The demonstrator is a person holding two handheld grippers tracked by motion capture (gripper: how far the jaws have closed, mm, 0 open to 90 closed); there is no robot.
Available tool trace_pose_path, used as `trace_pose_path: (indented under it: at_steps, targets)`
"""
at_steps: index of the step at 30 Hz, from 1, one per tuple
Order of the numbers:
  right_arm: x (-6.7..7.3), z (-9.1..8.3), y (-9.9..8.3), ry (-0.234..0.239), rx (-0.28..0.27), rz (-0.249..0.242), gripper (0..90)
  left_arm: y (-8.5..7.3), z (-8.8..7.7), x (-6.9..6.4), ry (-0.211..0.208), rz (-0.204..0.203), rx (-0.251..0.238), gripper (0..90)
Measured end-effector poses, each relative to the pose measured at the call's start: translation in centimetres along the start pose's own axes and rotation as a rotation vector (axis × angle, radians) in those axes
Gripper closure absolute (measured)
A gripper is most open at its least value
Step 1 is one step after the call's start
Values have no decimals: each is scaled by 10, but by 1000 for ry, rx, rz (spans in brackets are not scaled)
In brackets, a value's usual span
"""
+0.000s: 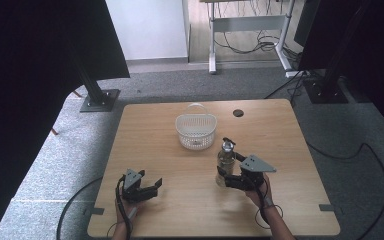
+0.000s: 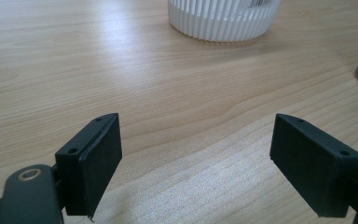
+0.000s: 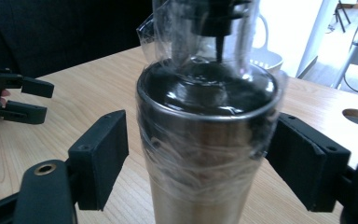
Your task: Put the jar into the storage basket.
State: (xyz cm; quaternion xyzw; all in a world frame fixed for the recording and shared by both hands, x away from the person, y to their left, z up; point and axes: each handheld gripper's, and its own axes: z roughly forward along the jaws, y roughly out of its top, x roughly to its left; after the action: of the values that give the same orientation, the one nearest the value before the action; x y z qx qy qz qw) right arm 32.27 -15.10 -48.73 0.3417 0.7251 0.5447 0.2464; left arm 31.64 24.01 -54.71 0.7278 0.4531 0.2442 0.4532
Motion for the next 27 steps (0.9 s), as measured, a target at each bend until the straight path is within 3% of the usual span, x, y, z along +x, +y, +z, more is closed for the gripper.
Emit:
trace_pose_path:
  at_steps: [7,27]
  targets:
    - [-1,7,-1,-11,9,-3,308,0,0,0,0,0,0,163]
    - [-4,5,-3,8,-2,-5,324,0,0,0,2,2,1,163]
